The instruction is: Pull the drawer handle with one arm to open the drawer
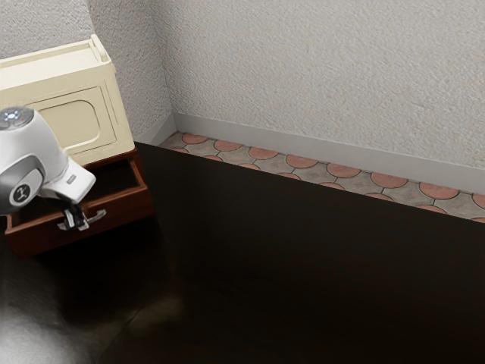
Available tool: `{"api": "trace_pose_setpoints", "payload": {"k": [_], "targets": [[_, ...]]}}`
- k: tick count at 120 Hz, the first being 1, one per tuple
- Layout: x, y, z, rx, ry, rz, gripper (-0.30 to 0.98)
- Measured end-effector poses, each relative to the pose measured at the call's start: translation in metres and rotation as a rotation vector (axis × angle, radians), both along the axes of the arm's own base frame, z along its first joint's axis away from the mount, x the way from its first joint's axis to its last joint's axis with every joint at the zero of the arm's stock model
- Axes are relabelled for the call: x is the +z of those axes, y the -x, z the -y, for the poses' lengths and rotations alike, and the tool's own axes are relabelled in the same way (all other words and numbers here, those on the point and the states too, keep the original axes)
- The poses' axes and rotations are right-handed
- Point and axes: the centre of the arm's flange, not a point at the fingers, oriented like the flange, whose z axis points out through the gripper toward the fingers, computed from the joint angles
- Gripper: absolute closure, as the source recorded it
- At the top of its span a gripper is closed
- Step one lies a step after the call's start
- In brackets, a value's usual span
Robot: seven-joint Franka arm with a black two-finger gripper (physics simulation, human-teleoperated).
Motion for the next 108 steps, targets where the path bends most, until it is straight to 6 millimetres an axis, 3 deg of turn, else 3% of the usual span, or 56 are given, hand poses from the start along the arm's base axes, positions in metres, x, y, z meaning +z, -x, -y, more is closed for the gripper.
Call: {"api": "trace_pose_setpoints", "payload": {"k": [35, 75, 108], "targets": [[0.001, 0.001, 0.018, -0.027, -0.013, -0.013, 0.79], [0.001, 0.004, 0.02, -0.013, -0.007, -0.014, 0.78], [0.001, 0.005, 0.02, -0.011, -0.002, -0.021, 0.65]]}}
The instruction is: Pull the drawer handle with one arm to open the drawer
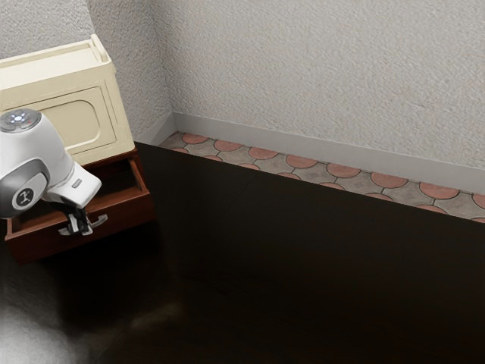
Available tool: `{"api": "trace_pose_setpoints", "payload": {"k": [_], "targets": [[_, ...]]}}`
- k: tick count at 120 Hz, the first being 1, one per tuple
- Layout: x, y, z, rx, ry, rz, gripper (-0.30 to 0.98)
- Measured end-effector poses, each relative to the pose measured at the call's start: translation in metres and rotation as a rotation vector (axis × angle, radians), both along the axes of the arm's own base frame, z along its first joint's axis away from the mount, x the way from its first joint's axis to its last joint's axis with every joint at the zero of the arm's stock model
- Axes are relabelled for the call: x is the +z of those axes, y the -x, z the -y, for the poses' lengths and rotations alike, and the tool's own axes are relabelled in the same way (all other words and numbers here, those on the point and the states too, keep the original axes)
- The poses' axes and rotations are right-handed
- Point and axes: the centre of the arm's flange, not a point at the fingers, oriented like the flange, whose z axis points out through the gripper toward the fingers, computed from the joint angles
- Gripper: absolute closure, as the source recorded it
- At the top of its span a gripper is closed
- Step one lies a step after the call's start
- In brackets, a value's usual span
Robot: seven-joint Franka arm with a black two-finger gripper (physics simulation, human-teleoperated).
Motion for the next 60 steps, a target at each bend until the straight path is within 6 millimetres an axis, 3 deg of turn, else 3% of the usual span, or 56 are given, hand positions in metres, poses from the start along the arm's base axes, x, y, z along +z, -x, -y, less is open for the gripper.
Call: {"api": "trace_pose_setpoints", "payload": {"k": [29, 43, 52, 60], "targets": [[0.021, 0.004, 0.003, -0.007, -0.007, 0.024, 0.5], [0.054, -0.007, -0.001, 0.011, -0.014, 0.047, 0.29], [0.082, -0.021, -0.01, 0.046, -0.001, 0.061, 0.21], [0.092, -0.032, -0.015, 0.073, 0.017, 0.047, 0.15]]}}
